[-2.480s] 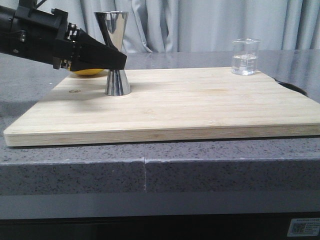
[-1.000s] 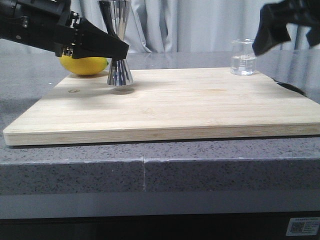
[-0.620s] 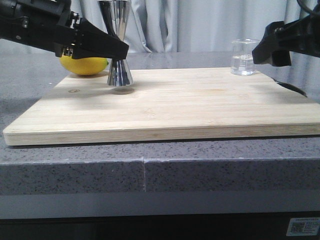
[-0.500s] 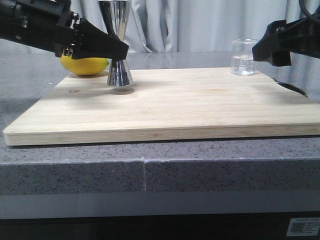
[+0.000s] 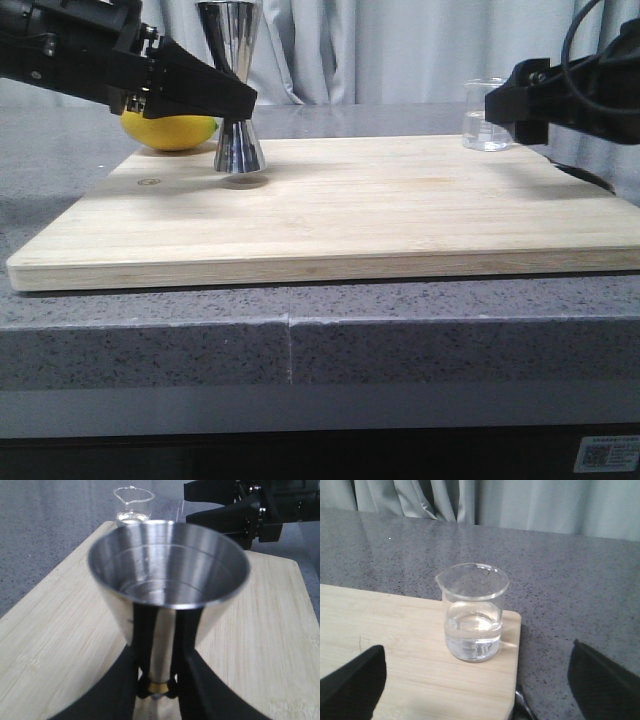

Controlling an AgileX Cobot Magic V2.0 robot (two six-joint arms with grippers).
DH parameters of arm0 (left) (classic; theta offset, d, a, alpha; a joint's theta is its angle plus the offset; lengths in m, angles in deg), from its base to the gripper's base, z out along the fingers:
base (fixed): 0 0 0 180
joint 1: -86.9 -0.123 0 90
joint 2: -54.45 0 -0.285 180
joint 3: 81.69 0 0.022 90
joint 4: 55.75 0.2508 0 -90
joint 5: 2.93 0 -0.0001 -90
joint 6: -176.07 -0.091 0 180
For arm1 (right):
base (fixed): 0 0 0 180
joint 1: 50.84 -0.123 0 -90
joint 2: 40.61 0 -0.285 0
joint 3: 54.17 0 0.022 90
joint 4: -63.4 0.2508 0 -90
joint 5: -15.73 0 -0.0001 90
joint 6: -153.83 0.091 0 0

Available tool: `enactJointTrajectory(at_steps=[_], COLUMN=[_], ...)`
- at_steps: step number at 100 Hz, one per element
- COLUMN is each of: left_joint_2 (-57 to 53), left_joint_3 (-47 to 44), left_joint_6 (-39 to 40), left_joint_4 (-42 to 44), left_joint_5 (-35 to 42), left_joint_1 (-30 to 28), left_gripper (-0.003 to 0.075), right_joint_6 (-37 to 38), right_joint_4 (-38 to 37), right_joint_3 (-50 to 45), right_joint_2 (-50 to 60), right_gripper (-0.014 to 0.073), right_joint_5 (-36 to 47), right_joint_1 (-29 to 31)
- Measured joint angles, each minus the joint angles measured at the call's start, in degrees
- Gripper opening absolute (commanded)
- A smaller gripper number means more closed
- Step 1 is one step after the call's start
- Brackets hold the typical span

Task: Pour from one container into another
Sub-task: 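Lower the right gripper over the glass beaker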

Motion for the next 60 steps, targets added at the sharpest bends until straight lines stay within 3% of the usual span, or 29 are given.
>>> enactJointTrajectory(at_steps=[22,60], left_joint_2=[0.00,0.00], left_joint_3=[0.00,0.00], left_joint_6=[0.23,0.23], left_joint_4=[0.00,0.38], left_joint_5=[0.00,0.00], left_joint_1=[0.00,0.00], left_gripper=[0.0093,0.0093], right_joint_6=[0.13,0.27], right_joint_4=[0.00,0.04], right_joint_3=[0.00,4.66], right_joint_2=[-2.68,-7.08], right_gripper=[0.0667,0.0667], right_joint_5=[4.91,5.57], right_joint_1=[0.00,0.00])
